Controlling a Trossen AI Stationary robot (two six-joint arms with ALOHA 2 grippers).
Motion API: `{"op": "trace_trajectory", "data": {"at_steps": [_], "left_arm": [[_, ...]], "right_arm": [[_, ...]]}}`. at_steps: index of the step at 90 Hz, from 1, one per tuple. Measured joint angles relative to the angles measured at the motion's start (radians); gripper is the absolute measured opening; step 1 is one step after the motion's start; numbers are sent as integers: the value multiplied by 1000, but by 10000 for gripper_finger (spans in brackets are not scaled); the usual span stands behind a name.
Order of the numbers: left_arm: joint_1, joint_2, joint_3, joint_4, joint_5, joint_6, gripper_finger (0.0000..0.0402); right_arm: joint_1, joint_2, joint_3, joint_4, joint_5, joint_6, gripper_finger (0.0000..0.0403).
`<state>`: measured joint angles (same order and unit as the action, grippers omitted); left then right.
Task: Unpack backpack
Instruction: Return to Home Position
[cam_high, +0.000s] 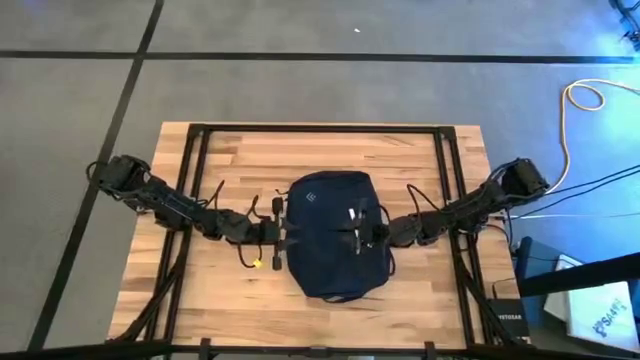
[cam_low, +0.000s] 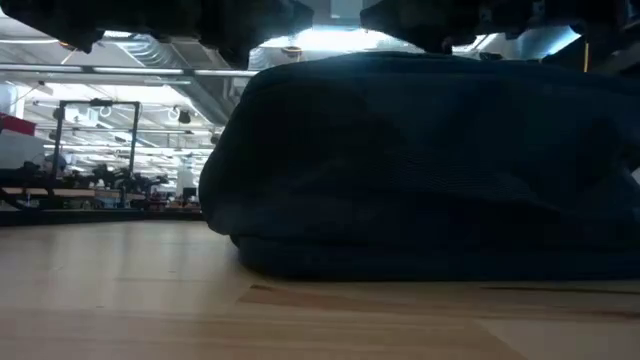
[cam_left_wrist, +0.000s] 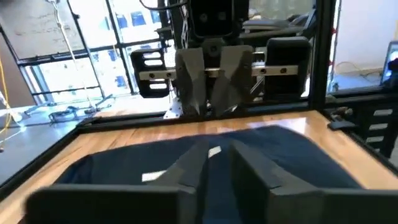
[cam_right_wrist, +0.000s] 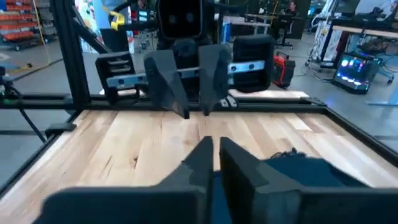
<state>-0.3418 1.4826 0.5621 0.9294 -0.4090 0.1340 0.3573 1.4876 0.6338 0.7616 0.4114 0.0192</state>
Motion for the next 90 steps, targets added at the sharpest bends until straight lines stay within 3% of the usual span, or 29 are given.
{"op": "trace_trajectory", "data": {"at_steps": [8,21,48,61,80,90], "left_arm": [[-8,-5,0,31,-12,0,8],[-13,-83,0,-1,-34,12,1],[-13,-403,0,-333,-76,7,0],[-13,-567,0,-482,-100,20,0],[-13,-754,0,-656,-119,24,0],[-13,-831,0,-724,-131,15,0]], "right_arm": [[0,-32,0,-2,0,4,8],[0,-104,0,-83,-11,10,1],[2,-329,1,-313,-8,39,0],[2,-433,0,-432,65,29,0],[20,-561,0,-515,75,25,0],[51,-618,0,-546,145,25,0]]}}
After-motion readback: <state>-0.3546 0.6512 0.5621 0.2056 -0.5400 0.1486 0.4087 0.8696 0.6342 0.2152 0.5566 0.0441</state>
